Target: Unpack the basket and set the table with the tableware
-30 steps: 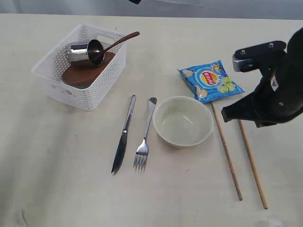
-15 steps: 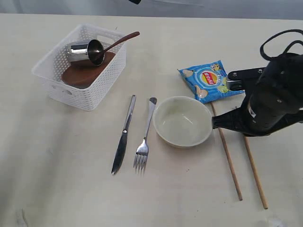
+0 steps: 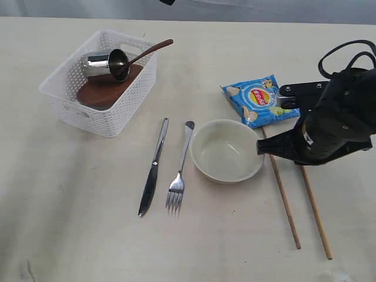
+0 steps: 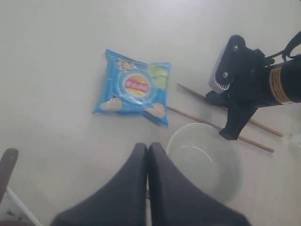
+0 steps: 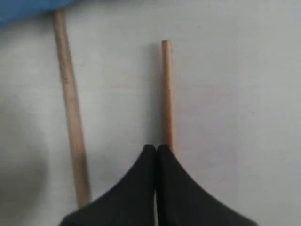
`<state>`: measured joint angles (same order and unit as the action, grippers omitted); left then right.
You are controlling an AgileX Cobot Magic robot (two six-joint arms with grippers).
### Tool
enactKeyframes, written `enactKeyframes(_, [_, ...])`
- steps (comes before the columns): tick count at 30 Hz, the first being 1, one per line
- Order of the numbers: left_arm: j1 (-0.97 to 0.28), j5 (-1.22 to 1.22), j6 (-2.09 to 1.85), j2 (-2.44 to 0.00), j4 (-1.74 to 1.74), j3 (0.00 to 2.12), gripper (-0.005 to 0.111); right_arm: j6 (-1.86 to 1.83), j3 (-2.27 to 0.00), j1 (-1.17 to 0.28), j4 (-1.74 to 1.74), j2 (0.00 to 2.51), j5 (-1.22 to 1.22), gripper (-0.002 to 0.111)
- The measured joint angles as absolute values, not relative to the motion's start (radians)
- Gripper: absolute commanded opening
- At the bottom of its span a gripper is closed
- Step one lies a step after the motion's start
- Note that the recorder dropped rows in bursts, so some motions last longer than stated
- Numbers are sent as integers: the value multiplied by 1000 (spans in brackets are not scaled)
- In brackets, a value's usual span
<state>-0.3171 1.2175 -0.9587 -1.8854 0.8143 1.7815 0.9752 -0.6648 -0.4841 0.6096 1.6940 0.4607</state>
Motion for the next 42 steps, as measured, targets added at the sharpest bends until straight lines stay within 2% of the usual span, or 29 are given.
enactKeyframes(9, [-317,1217,-959,-1885,814,1781,0,963,-665,-538,550,1683,248,0])
enactKeyframes(23, [-317,1217,-959,-1885,814,1781,0,968,-665,-540,540,1715,244,0])
enactKeyframes(42, [-317,1217,-959,-1885,814,1781,0,1054,-665,-540,618,1715,375,0])
